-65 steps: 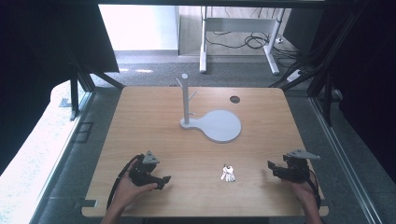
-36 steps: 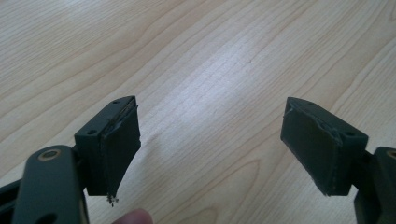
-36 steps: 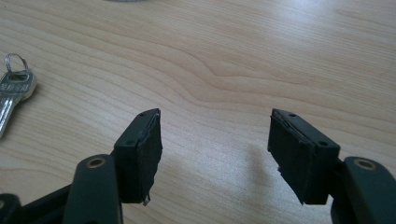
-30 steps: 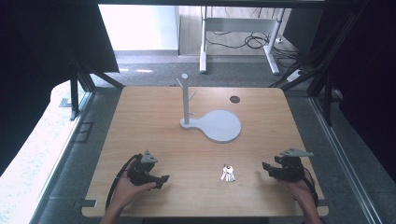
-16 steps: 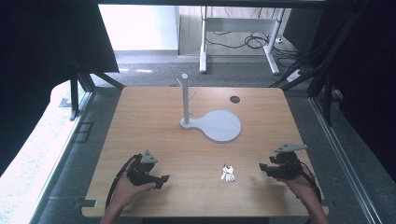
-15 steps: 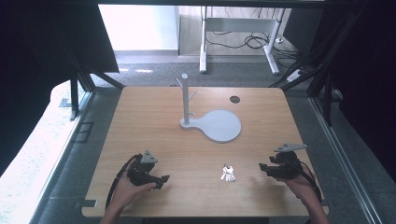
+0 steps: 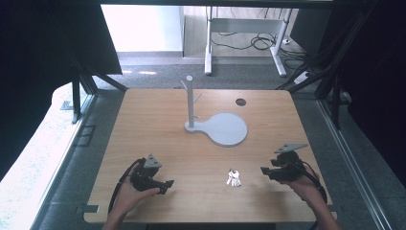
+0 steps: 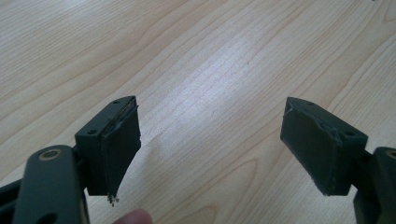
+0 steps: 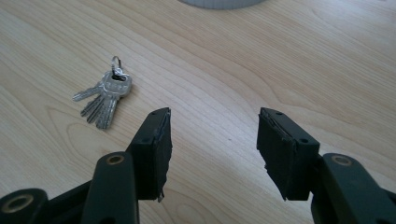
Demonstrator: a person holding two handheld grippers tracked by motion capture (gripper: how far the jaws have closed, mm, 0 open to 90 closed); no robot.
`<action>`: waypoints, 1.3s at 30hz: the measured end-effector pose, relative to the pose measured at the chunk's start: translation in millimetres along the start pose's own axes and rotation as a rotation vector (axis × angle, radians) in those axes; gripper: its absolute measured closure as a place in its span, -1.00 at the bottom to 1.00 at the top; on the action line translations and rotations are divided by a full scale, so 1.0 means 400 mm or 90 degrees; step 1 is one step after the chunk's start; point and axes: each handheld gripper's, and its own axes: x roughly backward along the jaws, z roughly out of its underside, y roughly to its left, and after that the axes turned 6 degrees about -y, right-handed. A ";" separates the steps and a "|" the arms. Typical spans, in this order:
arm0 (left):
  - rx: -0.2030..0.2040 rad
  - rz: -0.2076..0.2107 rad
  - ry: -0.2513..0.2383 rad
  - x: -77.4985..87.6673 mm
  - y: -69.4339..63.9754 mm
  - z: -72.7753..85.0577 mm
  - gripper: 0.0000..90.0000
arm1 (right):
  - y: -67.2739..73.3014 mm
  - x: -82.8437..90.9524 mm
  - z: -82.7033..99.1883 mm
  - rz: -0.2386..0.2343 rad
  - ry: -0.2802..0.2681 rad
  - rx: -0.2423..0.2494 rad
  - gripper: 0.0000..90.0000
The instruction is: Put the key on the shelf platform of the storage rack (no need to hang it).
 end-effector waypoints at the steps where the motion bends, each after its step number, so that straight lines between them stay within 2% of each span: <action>1: 0.000 0.000 0.001 0.000 0.000 0.000 -0.55 | 0.004 -0.003 -0.004 -0.002 0.002 0.002 0.01; 15: -0.003 -0.001 0.000 -0.005 -0.002 0.000 -0.55 | 0.038 -0.030 -0.038 -0.020 0.022 0.028 0.01; 27: -0.006 -0.002 -0.011 0.000 -0.004 -0.002 -0.54 | 0.069 -0.056 -0.066 -0.042 0.056 0.040 0.01; 39: -0.007 -0.001 -0.006 -0.004 -0.003 -0.001 -0.54 | 0.120 -0.098 -0.080 -0.077 0.096 0.076 0.06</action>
